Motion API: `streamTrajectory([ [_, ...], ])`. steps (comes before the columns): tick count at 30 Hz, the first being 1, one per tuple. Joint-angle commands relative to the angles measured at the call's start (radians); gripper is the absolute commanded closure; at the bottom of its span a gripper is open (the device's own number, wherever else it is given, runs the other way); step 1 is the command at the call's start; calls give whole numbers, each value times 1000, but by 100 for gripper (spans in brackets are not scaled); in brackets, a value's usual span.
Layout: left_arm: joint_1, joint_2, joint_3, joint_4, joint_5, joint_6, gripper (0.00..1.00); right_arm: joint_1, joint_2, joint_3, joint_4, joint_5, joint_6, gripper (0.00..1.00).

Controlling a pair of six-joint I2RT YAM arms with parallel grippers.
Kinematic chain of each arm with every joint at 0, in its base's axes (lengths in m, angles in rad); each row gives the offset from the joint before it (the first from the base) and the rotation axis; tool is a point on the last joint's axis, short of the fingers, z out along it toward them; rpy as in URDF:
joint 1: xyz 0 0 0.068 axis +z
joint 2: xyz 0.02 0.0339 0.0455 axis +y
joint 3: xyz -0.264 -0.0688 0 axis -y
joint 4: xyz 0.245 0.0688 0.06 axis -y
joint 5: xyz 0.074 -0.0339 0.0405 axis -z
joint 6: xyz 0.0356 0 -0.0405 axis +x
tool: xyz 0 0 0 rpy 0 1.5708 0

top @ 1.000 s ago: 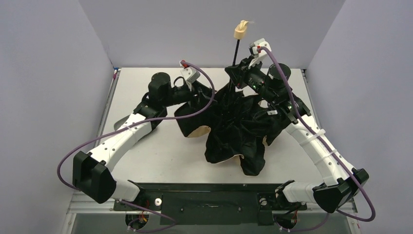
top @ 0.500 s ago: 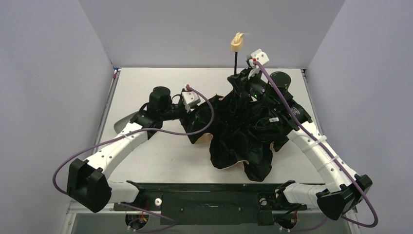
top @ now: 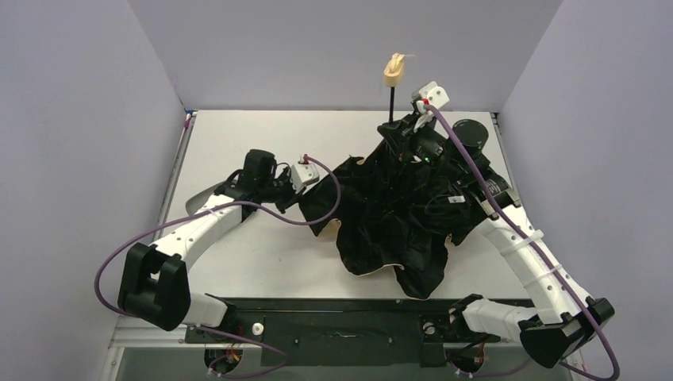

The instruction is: Open the umbrella

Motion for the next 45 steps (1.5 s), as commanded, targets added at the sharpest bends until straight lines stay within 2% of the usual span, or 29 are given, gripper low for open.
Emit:
streamTrajectory([
  [1, 77, -55, -30, -91, -28, 137, 100, -54, -51, 2, 60, -36, -25, 100],
  [4, 112, -75, -35, -116, -9, 161, 100, -74, -35, 10, 60, -52, -25, 100],
  [6, 132, -95, 3, -117, 66, 105, 100, -63, -24, 16, 60, -56, -25, 100],
  [7, 135, -104, 21, -108, 93, 76, 96, -56, -21, 17, 61, -44, -25, 100],
  [8, 135, -126, 57, -80, 157, 7, 79, -40, -16, 15, 63, -30, -25, 100],
  [9, 125, -136, 74, -60, 187, -27, 69, -30, -15, 14, 70, -26, -25, 100],
  [10, 103, -155, 98, -2, 226, -100, 54, -26, -11, 8, 75, -17, -20, 100],
  [11, 89, -163, 106, 30, 239, -162, 46, -18, -9, 6, 84, -13, -15, 100],
  [14, -25, -174, 142, 140, 248, -221, 43, -14, 0, 1, 97, 8, 7, 100],
  [18, -174, -114, 205, 197, 202, -281, 46, -6, 17, 13, 109, 18, 29, 100],
  [23, -257, -32, 236, 288, 179, -352, 63, 14, 38, 32, 127, 19, 68, 100],
  [27, -315, 18, 250, 319, 188, -354, 66, 26, 36, 31, 142, 32, 87, 100],
  [31, -326, 63, 248, 264, 171, -349, 73, 27, 40, 44, 152, 37, 99, 100],
  [38, -298, 43, 144, 107, 139, -224, 99, 22, 47, 91, 152, 34, 90, 100],
  [45, -185, -36, -3, 9, 130, -179, 100, -16, 59, 113, 175, 13, 92, 100],
])
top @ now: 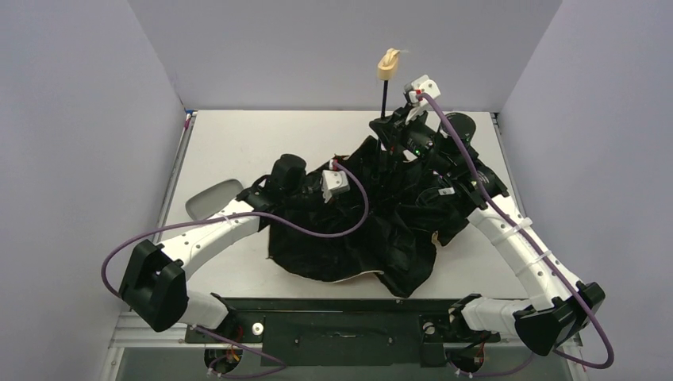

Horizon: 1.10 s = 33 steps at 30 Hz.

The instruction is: Open the umbrella

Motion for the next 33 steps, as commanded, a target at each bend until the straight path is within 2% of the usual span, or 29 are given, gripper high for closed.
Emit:
streamTrajectory([
  [1, 66, -58, -86, -110, -8, 67, 100, -36, 0, 88, 149, -13, 25, 100],
  [7, 126, -53, -157, -173, -54, 157, 100, -86, 31, 120, 167, -41, 49, 100],
  [16, 220, -23, -131, -238, -80, 266, 100, -109, 31, 85, 169, -55, 7, 100],
  [19, 248, -40, -105, -227, -35, 253, 100, -101, 23, 57, 156, -89, -24, 100],
  [21, 259, -64, -78, -176, 8, 189, 100, -81, 14, 19, 152, -90, -47, 100],
  [25, 261, -90, -3, -67, 98, -3, 68, -37, 4, -60, 183, -61, -85, 100],
  [27, 260, -88, 54, -11, 135, -113, 59, -23, 8, -77, 202, -51, -85, 100],
  [31, 260, -74, 71, 196, 95, -416, 49, -9, 10, -89, 236, -38, -65, 100],
  [33, 262, -45, 82, 276, 50, -612, 48, -3, 6, -93, 249, -32, -60, 100],
])
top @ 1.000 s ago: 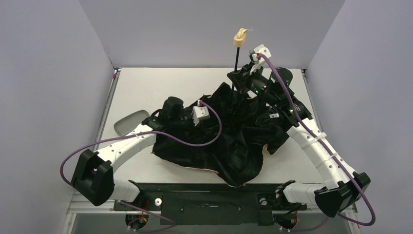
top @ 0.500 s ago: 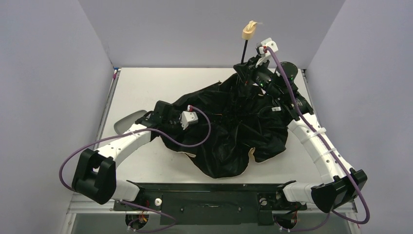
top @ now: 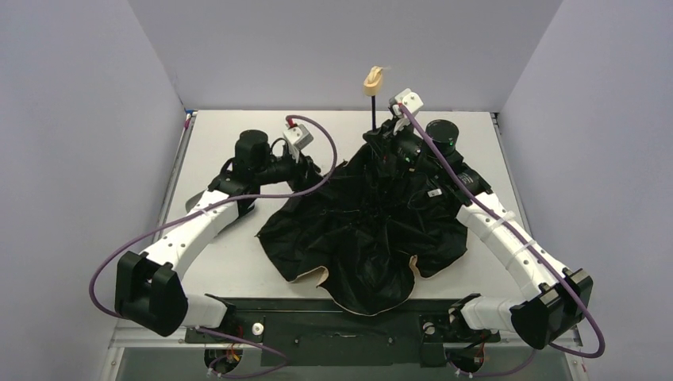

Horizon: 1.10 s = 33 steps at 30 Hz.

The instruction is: Open the umbrella

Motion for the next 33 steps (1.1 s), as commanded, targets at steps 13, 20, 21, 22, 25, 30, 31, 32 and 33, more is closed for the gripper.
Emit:
streamTrajectory([
  [13, -49, 297, 109, 574, -6, -1069, 61, 52, -44, 18, 176, 2, -27, 100],
  [20, -109, 394, 123, 616, -42, -1122, 68, 60, -9, 39, 163, -25, -81, 100],
  [21, -112, 416, 126, 615, -50, -1121, 69, 59, -2, 43, 163, -28, -85, 100],
  [22, -114, 427, 129, 614, -68, -1121, 69, 59, 6, 46, 164, -39, -92, 100],
  [25, -114, 496, 151, 615, -97, -1122, 70, 60, 25, 61, 163, -63, -113, 100],
  [30, -91, 635, 217, 564, -182, -1086, 70, 57, 51, 78, 153, -112, -142, 100],
  [31, -82, 652, 235, 543, -189, -1082, 70, 57, 54, 81, 149, -116, -148, 100],
  [32, -77, 684, 243, 528, -210, -1078, 70, 56, 55, 82, 146, -124, -153, 100],
  [33, -66, 697, 254, 508, -228, -1071, 70, 55, 55, 82, 142, -128, -163, 100],
])
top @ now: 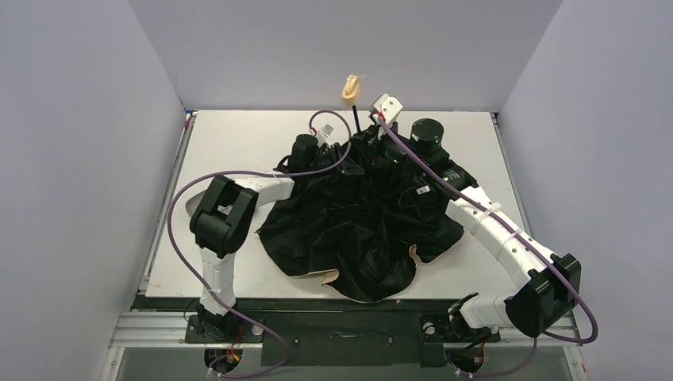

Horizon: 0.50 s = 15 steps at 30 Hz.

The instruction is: Open the umbrella

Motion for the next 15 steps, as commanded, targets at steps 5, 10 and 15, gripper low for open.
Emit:
streamTrajectory([
  [5, 77, 135, 60, -83, -138, 9, 71, -28, -12, 67, 52, -70, -63, 100],
  [10, 104, 147, 53, -107, -134, 26, 71, -87, 1, 65, -12, -86, -52, 79],
  [15, 106, 151, 83, -124, -107, 71, 70, -151, -20, 34, -88, -94, 31, 39],
])
